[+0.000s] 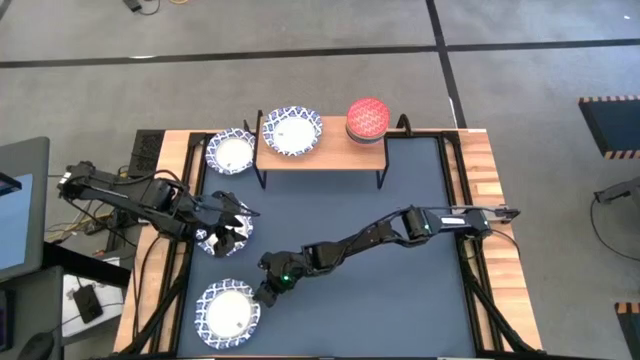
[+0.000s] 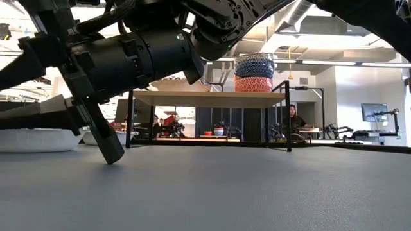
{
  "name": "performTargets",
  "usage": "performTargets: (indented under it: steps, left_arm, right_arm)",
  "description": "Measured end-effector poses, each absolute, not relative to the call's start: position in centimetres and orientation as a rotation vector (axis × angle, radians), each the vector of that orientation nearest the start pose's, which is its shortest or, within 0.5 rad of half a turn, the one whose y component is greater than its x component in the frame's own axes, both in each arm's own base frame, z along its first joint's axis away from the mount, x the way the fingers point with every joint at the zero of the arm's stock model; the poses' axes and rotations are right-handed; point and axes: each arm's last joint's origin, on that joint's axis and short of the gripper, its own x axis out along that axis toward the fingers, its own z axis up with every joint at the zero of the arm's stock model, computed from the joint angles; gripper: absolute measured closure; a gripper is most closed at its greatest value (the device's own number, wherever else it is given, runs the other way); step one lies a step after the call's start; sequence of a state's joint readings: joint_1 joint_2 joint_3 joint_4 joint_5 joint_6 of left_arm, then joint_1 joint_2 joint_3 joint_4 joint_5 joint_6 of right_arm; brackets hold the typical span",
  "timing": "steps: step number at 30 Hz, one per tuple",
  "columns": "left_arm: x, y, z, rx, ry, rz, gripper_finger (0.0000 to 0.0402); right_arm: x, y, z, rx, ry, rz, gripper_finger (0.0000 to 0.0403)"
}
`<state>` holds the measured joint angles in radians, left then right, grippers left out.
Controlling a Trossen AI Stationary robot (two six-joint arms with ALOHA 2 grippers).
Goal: Place and stack bowls onto a shelf
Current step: Stack the white bowl on top of the other white bowl on the shelf
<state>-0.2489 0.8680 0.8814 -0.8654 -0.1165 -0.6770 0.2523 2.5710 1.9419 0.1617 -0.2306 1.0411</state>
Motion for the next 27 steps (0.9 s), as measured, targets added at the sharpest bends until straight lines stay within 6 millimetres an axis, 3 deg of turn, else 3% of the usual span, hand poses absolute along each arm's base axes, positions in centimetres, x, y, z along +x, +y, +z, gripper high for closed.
performTargets:
  steps: [6, 10, 18, 21, 24, 27]
  left_arm:
    - [15.3, -3.6, 29.6, -0.507, 0.841, 0.168, 0.0203]
    - [15.2, -3.9, 29.6, -0.526, 0.848, 0.156, 0.0203]
    - [14.0, -5.2, 29.6, -0.543, 0.853, 0.161, 0.0203]
    - [13.3, -5.7, 30.0, -0.543, 0.826, 0.139, 0.0203]
    - [12.8, -6.7, 29.9, -0.541, 0.881, 0.037, 0.0203]
    - [12.7, -8.4, 27.9, -0.514, 0.974, -0.050, 0.0203]
  right_arm:
    - [54.2, 14.6, 10.7, 0.999, 0.677, 0.170, 0.0385]
    - [54.1, 14.5, 10.7, 0.992, 0.663, 0.129, 0.0386]
    - [53.1, 13.1, 13.6, 0.883, 0.685, -0.092, 0.0385]
    - [53.0, 12.4, 14.7, 0.901, 0.689, -0.094, 0.0350]
    - [53.4, 12.5, 14.4, 0.955, 0.698, -0.021, 0.0289]
    - [53.7, 13.2, 13.3, 1.016, 0.709, 0.074, 0.0231]
